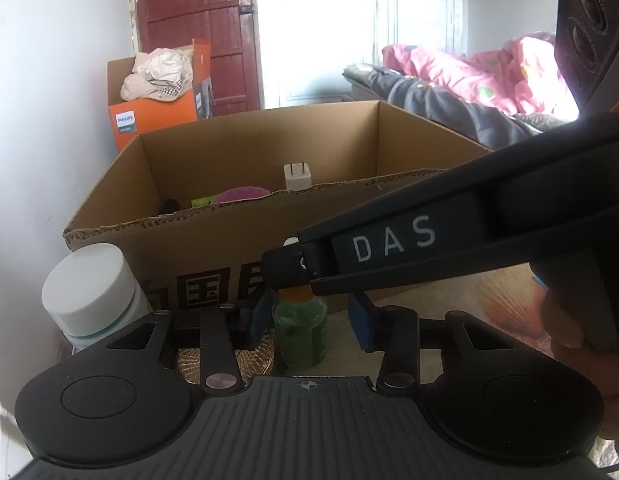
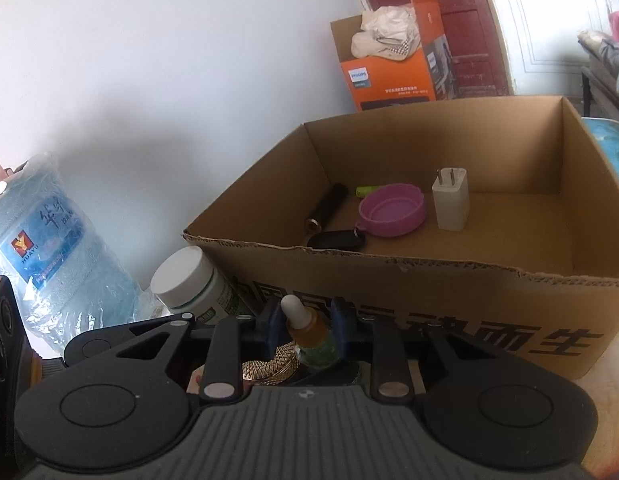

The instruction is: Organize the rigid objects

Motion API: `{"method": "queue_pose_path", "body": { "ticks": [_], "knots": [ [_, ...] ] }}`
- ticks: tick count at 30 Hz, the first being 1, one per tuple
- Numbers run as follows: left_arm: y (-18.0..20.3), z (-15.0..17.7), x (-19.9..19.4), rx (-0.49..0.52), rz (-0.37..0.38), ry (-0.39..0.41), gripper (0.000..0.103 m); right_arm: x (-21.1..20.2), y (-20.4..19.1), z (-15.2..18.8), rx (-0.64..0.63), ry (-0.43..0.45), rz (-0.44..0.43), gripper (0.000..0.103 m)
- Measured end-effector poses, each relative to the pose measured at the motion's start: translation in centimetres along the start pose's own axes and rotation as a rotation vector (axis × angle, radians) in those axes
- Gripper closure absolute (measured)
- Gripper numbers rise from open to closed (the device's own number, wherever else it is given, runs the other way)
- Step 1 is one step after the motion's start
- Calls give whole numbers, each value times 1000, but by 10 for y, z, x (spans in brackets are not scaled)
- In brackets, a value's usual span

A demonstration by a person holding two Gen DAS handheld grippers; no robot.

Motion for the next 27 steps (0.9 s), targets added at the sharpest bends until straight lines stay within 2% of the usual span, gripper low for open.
{"method": "queue_pose_path", "body": {
  "ticks": [13, 17, 22, 27],
  "knots": [
    [28, 6, 1, -44, 145, 5, 61, -29, 24, 11, 21, -9, 82, 78],
    [40, 9, 0, -25, 195, 3, 58, -40, 33, 16, 47, -12, 105, 79],
    [40, 14, 6, 7, 138, -2, 56, -42, 35, 20, 52, -12, 105, 79],
    [37, 27, 25, 56, 66, -64, 56, -39, 32, 19, 38, -13, 103, 78]
  ]
}}
Point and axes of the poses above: each gripper's, at about its wrist camera, not at the fingertips, and x roughly the way its jaws point, y to its right, z to its underside, the point moved 8 cm from there along x, roughly the way its jaws point, and after that the axes turned 13 degrees about -x, right-handed, at the moved point
